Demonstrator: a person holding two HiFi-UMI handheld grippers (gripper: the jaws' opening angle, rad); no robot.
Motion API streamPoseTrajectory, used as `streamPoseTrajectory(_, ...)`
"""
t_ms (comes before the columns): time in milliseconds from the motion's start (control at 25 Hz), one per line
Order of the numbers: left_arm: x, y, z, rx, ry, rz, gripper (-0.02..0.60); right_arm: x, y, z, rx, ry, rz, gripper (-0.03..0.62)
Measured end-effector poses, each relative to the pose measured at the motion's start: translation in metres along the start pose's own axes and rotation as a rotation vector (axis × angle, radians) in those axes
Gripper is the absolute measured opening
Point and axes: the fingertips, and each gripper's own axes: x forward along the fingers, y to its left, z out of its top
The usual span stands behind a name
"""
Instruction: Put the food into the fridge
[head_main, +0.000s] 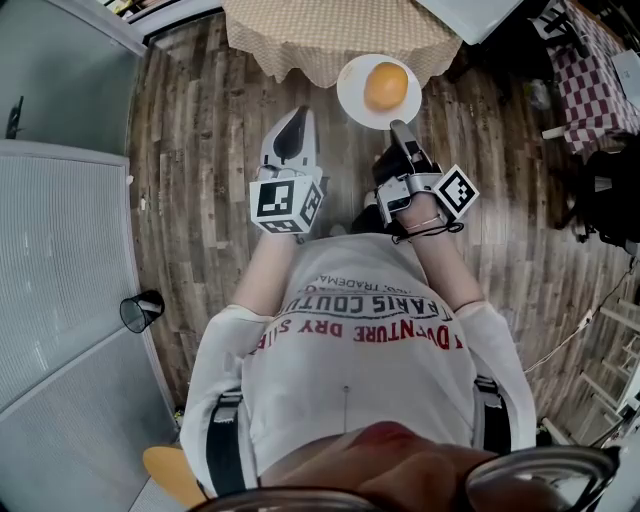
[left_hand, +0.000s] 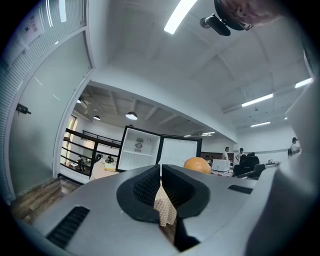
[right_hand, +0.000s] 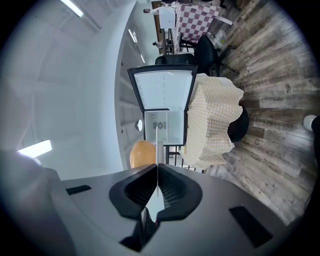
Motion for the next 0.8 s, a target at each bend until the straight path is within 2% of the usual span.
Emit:
streamPoseTrajectory(200, 0.008, 0.004, -0.004, -0.012, 0.008, 0.017, 0.028, 0.007, -0.010, 0.003, 0.019, 0.019, -0.018, 0.031)
streamPoseTrajectory(440, 0.045, 0.022, -0.009, -0.004, 0.024, 0.060, 0.028, 0.054, -0.021, 0.022, 0.041, 0.053, -0.010, 0.031)
streamPoseTrajectory(640, 0.094, 0.034, -0.011, -0.006, 0.023, 0.108, 0.028, 0.101, -0.030, 0.053, 0.098, 0.074, -0.019, 0.031)
streamPoseTrajectory(800, 0.149, 0.038, -0.006, -0.021, 0.009, 0.145, 0.028, 0.147, -0.027, 0.092, 0.067, 0.106, -0.026, 0.031)
